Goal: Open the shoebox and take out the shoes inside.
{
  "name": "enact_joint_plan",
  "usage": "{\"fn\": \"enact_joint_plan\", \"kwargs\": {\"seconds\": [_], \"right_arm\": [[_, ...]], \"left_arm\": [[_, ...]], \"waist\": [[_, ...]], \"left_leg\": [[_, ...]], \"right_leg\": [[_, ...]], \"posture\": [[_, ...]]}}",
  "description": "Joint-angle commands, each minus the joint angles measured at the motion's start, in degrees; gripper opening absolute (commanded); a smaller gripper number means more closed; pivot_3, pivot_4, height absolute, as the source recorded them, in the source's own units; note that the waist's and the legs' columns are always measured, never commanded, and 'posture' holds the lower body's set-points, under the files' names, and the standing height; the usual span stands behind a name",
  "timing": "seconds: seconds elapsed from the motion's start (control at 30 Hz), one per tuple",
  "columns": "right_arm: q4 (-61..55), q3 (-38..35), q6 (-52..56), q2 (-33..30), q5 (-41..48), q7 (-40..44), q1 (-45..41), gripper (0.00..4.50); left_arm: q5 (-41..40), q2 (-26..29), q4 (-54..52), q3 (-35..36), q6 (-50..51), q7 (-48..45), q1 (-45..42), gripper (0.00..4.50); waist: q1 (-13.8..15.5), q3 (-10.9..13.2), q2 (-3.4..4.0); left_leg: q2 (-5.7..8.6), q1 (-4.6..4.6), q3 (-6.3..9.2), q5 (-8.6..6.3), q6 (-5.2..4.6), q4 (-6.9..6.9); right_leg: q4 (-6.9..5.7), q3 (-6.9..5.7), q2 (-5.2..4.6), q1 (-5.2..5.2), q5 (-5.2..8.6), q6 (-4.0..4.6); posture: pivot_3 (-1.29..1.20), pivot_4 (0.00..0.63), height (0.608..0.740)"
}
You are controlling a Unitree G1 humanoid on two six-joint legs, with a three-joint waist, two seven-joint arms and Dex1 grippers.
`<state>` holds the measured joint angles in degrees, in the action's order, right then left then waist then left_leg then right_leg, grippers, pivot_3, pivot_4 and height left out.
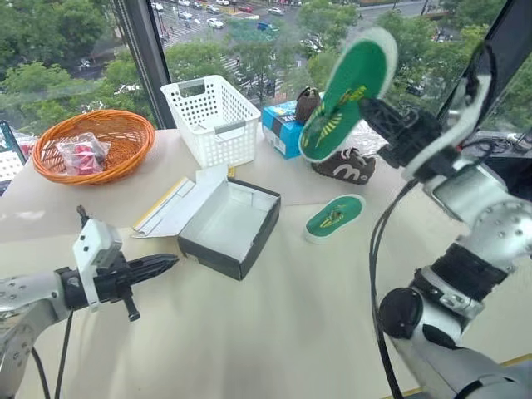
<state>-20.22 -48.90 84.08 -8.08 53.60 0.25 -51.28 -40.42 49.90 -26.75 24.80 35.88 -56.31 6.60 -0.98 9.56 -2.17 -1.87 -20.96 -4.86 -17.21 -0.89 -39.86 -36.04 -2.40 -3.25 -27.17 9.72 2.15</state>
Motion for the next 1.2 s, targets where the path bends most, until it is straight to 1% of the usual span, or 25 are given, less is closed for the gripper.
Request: {"fn": "enact_joint_plan", "kwargs": {"seconds": [0.03,0.1,0.17,0.27,0.33,0.43,0.5,0.53,0.57,0.6,0.67,0.73,0.87,0.93,1.03,1.2], "right_arm": [[-7.9,-10.6,7.8,6.4,8.1,-11.6,1.0,0.97],[-10.8,-13.4,8.4,9.6,11.0,-17.1,3.5,0.97],[-12.8,-15.4,8.4,10.9,13.8,-21.2,5.9,0.97],[-12.2,-14.7,2.0,10.9,25.4,-30.1,12.7,0.97],[-10.5,-12.4,-2.9,9.2,33.0,-34.3,20.2,0.97],[-8.2,-6.7,-12.0,4.8,43.6,-40.2,28.9,0.97],[-6.9,-2.8,-17.3,1.5,49.6,-42.1,34.1,0.97],[-5.1,-1.7,-18.6,-0.2,50.8,-41.7,37.0,0.97],[-2.9,-0.5,-19.8,-2.0,51.5,-41.2,39.5,0.97],[-1.5,1.0,-21.3,-3.7,52.3,-40.8,41.5,0.97],[0.6,4.2,-24.0,-6.9,52.9,-38.9,43.5,0.97],[2.2,7.1,-26.2,-9.1,53.4,-37.2,44.2,0.97],[8.3,12.1,-29.7,-11.2,50.4,-33.7,42.9,0.97],[10.9,14.3,-30.7,-12.0,49.1,-31.1,41.8,0.97],[14.9,17.4,-31.7,-12.4,47.1,-28.3,40.0,0.97],[19.3,20.9,-32.4,-13.3,40.9,-23.8,39.1,0.97]], "left_arm": [[0.9,0.9,1.7,-1.5,-2.1,-1.6,-2.2,0.00],[0.8,1.0,2.3,-2.3,-2.3,-2.0,-2.9,0.00],[0.8,1.0,2.5,-2.8,-2.2,-2.4,-3.4,0.00],[1.1,1.1,3.2,-3.5,-2.3,-2.9,-4.2,0.00],[1.4,1.2,3.7,-4.2,-2.4,-3.3,-5.0,0.00],[1.6,1.2,4.0,-4.5,-2.4,-3.5,-5.5,0.00],[1.5,1.2,4.0,-4.5,-2.3,-3.5,-5.7,0.00],[1.5,1.1,4.0,-4.5,-2.2,-3.4,-5.7,0.00],[1.6,1.0,3.9,-4.5,-2.2,-3.4,-5.7,0.00],[1.6,1.0,3.8,-4.4,-2.2,-3.4,-5.7,0.00],[1.6,0.9,3.6,-4.4,-2.0,-3.2,-5.6,0.00],[1.6,0.8,3.4,-4.3,-1.9,-3.1,-5.5,0.00],[1.5,0.6,2.9,-4.2,-1.7,-2.6,-5.2,0.00],[1.3,0.5,2.5,-3.8,-1.6,-2.4,-4.9,0.00],[1.5,0.5,2.2,-3.6,-1.7,-2.2,-4.1,0.00],[1.2,0.5,1.2,-2.7,-1.6,-1.4,-3.3,0.00]], "waist": [[-0.1,0.0,0.00],[-0.1,0.0,0.01],[0.0,0.0,0.02],[0.0,0.0,0.02],[0.2,0.0,0.02],[0.1,0.0,0.03],[-0.2,0.0,0.04],[-0.4,0.0,0.04],[-0.5,0.0,0.03],[-0.7,0.0,0.03],[-0.7,0.0,0.07],[-0.9,0.1,0.18],[-1.3,0.1,0.19],[-1.3,0.1,0.20],[-1.3,0.1,0.20],[-1.2,0.1,0.21]], "left_leg": [[0.01,0.00,-0.03,0.00,-0.01,0.00],[0.00,-0.01,-0.03,0.01,-0.01,-0.01],[0.00,-0.03,-0.03,0.00,-0.02,0.01],[0.03,-0.10,-0.02,-0.03,-0.08,0.01],[0.04,-0.13,0.00,-0.05,-0.11,0.01],[0.11,-0.12,-0.01,-0.11,-0.20,0.03],[0.17,-0.10,-0.08,-0.14,-0.26,0.02],[0.17,-0.10,-0.14,-0.15,-0.28,0.01],[0.16,-0.13,-0.17,-0.15,-0.29,0.02],[0.15,-0.10,-0.15,-0.15,-0.29,0.03],[0.04,0.23,-0.08,-0.16,-0.30,0.08],[0.04,0.42,-0.11,-0.16,-0.30,0.08],[0.02,0.61,-0.15,-0.13,-0.34,0.08],[0.01,0.62,-0.15,-0.13,-0.34,0.10],[-0.03,0.62,-0.14,-0.14,-0.34,0.17],[-0.07,0.54,-0.15,-0.21,-0.47,0.20]], "right_leg": [[0.01,0.03,0.00,0.00,0.00,-0.02],[0.03,0.04,0.01,0.01,-0.01,-0.06],[0.07,0.05,0.01,0.01,-0.01,-0.08],[0.16,0.04,-0.02,0.00,-0.02,-0.13],[0.24,0.04,-0.04,0.02,-0.02,-0.15],[0.28,0.09,-0.08,0.06,0.03,-0.22],[0.28,0.15,-0.12,0.06,0.02,-0.30],[0.29,0.21,-0.12,0.07,0.06,-0.43],[0.30,0.26,-0.10,0.13,0.23,-0.74],[0.32,0.26,-0.08,0.31,0.24,-0.76],[0.53,0.26,-0.04,0.78,0.28,-0.79],[0.54,0.27,-0.02,0.91,0.28,-0.80],[0.54,0.51,0.16,1.04,0.26,-0.85],[0.53,0.89,0.23,1.01,0.25,-0.87],[0.64,1.60,0.71,0.96,0.25,-0.89],[0.96,1.72,0.75,0.88,0.21,-1.00]], "posture": [[0.00,0.150,0.731],[0.00,0.150,0.731],[0.00,0.150,0.731],[0.00,0.150,0.731],[0.00,0.150,0.731],[0.00,0.150,0.731],[0.00,0.150,0.731],[0.00,0.150,0.731],[0.00,0.150,0.731],[0.00,0.150,0.731],[0.00,0.150,0.731],[0.00,0.150,0.731],[0.00,0.150,0.731],[0.00,0.150,0.731],[0.00,0.150,0.731],[0.00,0.150,0.731]]}}
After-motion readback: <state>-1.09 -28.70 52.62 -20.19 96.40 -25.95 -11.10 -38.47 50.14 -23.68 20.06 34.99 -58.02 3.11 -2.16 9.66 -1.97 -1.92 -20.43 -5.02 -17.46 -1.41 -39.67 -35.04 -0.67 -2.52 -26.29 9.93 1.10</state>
